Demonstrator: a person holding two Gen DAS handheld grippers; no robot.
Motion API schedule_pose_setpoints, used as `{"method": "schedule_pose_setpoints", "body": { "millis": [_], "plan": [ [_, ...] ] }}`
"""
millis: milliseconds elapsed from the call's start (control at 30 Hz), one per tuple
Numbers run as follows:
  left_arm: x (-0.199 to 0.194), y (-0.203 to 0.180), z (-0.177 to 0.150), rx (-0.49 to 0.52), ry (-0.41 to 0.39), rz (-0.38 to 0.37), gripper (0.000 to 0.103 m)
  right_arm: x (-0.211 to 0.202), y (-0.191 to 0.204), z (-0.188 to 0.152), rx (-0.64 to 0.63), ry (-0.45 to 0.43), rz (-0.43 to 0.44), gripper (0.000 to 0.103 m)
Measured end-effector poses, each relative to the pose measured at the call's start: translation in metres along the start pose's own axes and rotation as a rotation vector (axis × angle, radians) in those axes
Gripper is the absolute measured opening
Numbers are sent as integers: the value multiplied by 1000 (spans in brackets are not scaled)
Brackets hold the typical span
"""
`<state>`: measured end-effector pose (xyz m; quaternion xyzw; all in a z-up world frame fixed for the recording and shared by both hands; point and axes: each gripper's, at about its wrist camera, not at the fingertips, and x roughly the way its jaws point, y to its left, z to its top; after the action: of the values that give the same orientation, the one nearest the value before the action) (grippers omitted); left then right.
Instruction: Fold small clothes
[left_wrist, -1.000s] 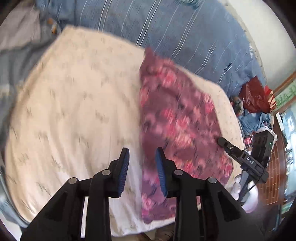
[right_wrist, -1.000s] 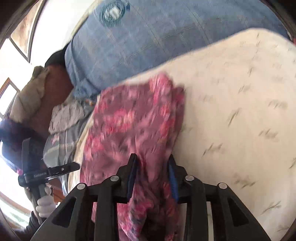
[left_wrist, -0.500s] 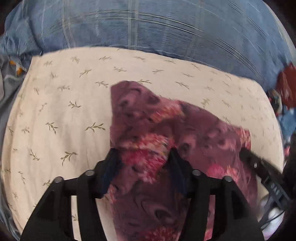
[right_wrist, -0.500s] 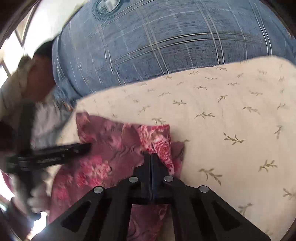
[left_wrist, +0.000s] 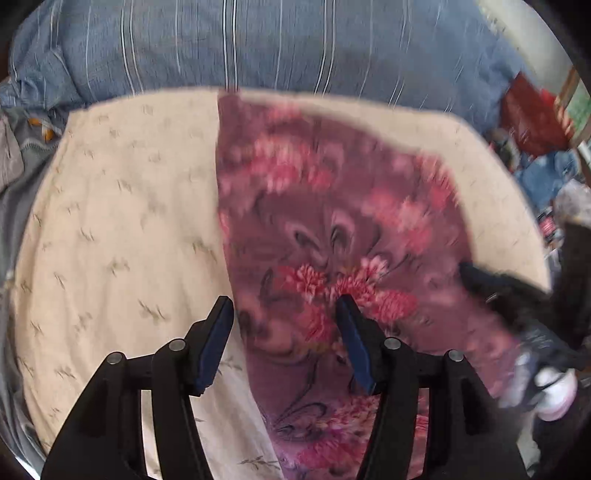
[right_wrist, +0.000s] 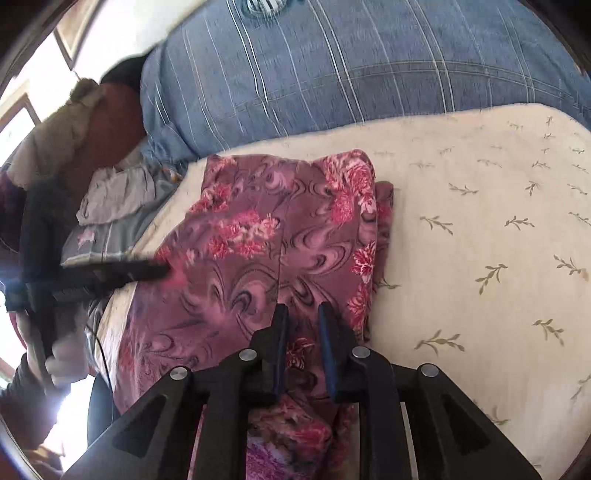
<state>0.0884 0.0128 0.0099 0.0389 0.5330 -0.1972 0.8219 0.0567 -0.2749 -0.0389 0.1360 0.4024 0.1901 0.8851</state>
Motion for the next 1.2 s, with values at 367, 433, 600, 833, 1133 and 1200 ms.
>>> {"method": "schedule_pose_setpoints", "body": {
  "millis": [367, 433, 600, 833, 1133, 1200],
  "plan": [
    [-43, -9, -34, 116, -69, 43, 70, -50, 26, -22, -66, -6, -76, 24],
    [-23, -13, -40, 116, -27, 60, 75, -35, 25, -41, -117, 43, -158, 29],
    [-14, 13, -49, -85, 3, -18, 88, -28, 8, -49, 11, 17, -143, 47],
    [-35, 23, -64, -82, -28, -46, 88, -44, 5, -36, 56, -14, -134, 46],
    [-17, 26, -65, -84, -18, -16, 98, -6, 27, -28, -86, 53, -289, 49],
    [-13, 36, -69, -134, -1, -52, 101, -6, 22, -27, -59, 50, -295, 62]
  ]
}}
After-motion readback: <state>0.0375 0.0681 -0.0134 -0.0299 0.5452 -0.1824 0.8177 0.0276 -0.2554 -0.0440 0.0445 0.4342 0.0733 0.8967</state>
